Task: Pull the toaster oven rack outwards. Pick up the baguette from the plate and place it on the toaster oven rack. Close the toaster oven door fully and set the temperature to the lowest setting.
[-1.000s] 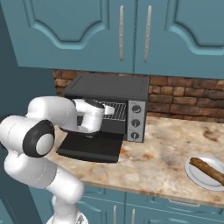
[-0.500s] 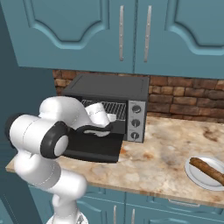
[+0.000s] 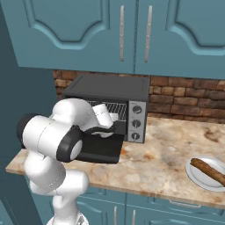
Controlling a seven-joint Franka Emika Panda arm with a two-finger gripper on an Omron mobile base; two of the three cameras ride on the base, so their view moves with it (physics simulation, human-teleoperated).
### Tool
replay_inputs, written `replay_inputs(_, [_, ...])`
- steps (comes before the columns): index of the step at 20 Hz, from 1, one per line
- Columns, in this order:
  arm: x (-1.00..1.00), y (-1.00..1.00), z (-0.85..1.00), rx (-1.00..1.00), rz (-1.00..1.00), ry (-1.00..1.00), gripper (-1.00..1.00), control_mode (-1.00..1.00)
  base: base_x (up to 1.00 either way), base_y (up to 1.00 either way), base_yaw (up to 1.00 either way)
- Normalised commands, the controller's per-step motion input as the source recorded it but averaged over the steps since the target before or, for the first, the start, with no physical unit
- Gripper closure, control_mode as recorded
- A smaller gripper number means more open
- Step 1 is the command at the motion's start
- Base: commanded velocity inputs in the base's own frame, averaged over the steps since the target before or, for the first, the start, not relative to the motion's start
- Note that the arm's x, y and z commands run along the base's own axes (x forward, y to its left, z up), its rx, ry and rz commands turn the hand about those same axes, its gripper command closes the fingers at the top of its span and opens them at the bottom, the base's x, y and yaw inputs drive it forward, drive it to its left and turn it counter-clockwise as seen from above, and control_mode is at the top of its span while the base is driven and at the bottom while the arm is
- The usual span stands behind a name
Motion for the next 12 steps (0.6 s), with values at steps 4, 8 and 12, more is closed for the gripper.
replay_inputs(4, [0.32, 0.0, -0.01, 0.03, 0.0, 0.07, -1.0, -1.0, 0.0, 0.0, 0.0])
replay_inputs(8, [0.36, 0.0, -0.29, 0.09, -0.01, 0.44, -1.0, -1.0, 0.0, 0.0, 0.0])
replay_inputs(12, [0.29, 0.0, -0.5, 0.1, -0.02, 0.55, -1.0, -1.0, 0.0, 0.0, 0.0])
